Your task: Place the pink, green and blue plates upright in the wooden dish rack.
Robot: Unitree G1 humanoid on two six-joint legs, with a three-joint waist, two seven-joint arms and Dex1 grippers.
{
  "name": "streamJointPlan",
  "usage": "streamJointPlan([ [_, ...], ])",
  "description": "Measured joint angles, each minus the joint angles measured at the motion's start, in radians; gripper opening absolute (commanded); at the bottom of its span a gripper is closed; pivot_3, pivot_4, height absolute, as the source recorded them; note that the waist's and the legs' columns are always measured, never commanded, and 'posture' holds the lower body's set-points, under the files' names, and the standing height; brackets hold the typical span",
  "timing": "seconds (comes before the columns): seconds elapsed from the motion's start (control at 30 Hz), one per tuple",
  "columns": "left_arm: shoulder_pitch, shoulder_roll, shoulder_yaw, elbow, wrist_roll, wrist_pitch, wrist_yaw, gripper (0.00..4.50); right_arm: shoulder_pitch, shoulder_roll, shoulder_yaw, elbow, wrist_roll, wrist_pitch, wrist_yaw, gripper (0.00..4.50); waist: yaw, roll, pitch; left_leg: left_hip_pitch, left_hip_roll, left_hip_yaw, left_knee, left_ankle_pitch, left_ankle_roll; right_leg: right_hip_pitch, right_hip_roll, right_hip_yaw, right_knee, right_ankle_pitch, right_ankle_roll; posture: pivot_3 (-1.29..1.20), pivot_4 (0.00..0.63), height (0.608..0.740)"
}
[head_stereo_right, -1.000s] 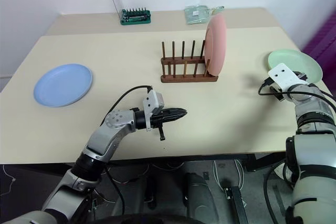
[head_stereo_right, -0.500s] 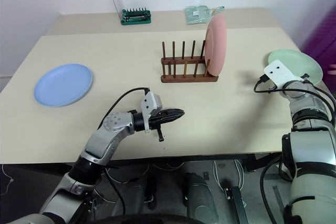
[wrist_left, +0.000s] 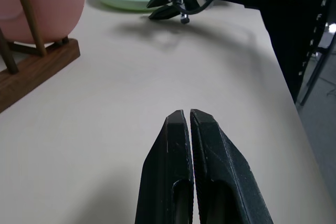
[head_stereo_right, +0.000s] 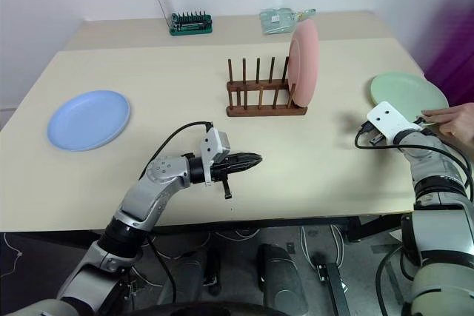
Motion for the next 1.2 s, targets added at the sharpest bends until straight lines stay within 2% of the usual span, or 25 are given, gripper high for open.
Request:
streamJointPlan([
  [0.1,0.001,0.000,0.000,0.000,0.000,0.000,-0.001,0.12,0.023,-0.012,-0.005,-0.040,0.017,0.000,0.051,1.83,0.001,0.000,0.000,0.000,0.000,0.000,0.000,0.000,0.000,0.000,0.000,0.000,0.000,0.000,0.000,0.00,0.150,0.730],
  [0.27,0.012,0.001,0.000,-0.001,0.000,0.000,0.003,0.12,0.057,-0.031,-0.015,-0.126,0.030,0.006,0.063,4.27,0.001,0.000,0.000,0.000,0.000,0.000,0.001,0.000,0.000,0.000,0.000,0.000,0.000,0.000,-0.001,0.00,0.150,0.730],
  [0.3,0.017,0.001,0.000,-0.002,0.000,0.000,0.004,0.12,0.060,-0.036,-0.015,-0.138,0.030,0.007,0.057,4.45,0.001,0.000,0.000,0.000,0.000,0.000,0.001,0.000,0.000,0.000,0.000,0.000,0.000,0.000,-0.001,0.00,0.150,0.730],
  [0.6,0.026,-0.001,0.000,-0.004,0.000,0.000,0.024,0.12,0.083,-0.041,-0.016,-0.190,0.041,0.034,0.074,4.45,0.002,0.000,0.000,0.000,0.000,0.000,0.001,0.000,0.000,0.000,0.000,0.000,0.000,-0.001,-0.002,0.00,0.150,0.730],
  [0.83,0.024,0.000,0.000,-0.005,0.000,-0.001,0.023,0.12,0.007,-0.025,-0.016,-0.121,0.049,0.129,0.092,4.45,0.004,0.000,0.000,0.000,0.000,0.000,0.001,0.000,0.000,0.001,0.000,0.000,0.000,-0.002,-0.003,0.00,0.150,0.730],
  [0.93,0.021,0.001,0.001,-0.005,0.000,-0.001,0.022,0.12,-0.002,-0.023,-0.017,-0.111,0.054,0.140,0.117,3.64,0.004,0.000,0.000,0.000,0.000,0.000,0.001,0.000,0.000,0.001,0.000,0.000,0.000,-0.002,-0.003,0.00,0.150,0.730],
  [1.17,0.021,0.003,0.001,-0.005,0.000,-0.001,0.020,0.12,-0.005,-0.007,-0.042,-0.108,0.106,0.221,0.186,0.04,0.003,0.000,0.000,0.000,0.000,0.000,0.001,0.000,0.000,0.001,0.000,0.000,0.000,-0.001,-0.002,0.00,0.150,0.730],
  [1.2,0.021,0.003,0.001,-0.005,0.000,-0.001,0.020,0.12,-0.003,-0.007,-0.045,-0.116,0.111,0.226,0.190,0.04,0.002,0.000,0.000,0.000,0.000,0.000,0.001,0.000,0.000,0.001,0.000,0.000,0.000,-0.001,-0.002,0.00,0.150,0.730],
])
